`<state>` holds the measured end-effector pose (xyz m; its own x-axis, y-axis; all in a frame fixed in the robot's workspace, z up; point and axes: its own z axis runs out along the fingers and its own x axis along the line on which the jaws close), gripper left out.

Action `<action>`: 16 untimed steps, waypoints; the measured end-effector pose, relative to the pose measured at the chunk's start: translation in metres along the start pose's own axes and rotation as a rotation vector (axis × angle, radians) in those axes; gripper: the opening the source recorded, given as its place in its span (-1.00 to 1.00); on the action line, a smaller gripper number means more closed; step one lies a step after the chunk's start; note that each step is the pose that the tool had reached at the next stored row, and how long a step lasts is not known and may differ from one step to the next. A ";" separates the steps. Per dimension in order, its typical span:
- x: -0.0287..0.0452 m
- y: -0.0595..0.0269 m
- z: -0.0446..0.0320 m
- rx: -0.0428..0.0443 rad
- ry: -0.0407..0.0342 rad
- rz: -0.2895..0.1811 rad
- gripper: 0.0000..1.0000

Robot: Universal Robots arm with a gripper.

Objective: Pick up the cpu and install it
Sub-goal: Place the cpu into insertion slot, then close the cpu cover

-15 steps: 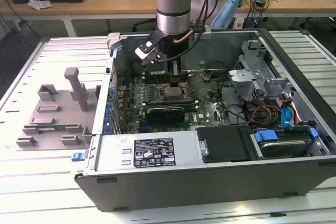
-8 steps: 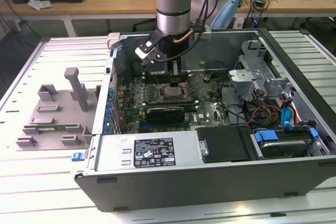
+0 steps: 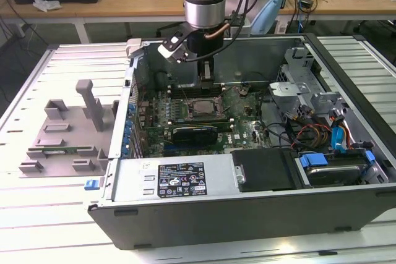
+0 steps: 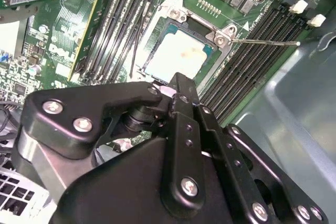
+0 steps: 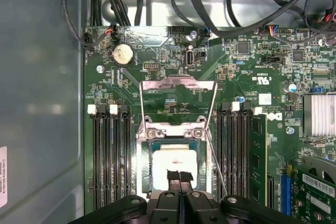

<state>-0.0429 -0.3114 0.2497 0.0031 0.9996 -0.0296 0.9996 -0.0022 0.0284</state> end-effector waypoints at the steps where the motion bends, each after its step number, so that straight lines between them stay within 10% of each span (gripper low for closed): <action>1: -0.0001 0.0000 -0.0002 0.0002 -0.0004 0.000 -0.79; 16: -0.0002 0.0001 -0.0044 0.0002 -0.0007 0.000 -0.79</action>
<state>-0.0430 -0.3115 0.2541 0.0031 0.9995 -0.0303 0.9996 -0.0022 0.0282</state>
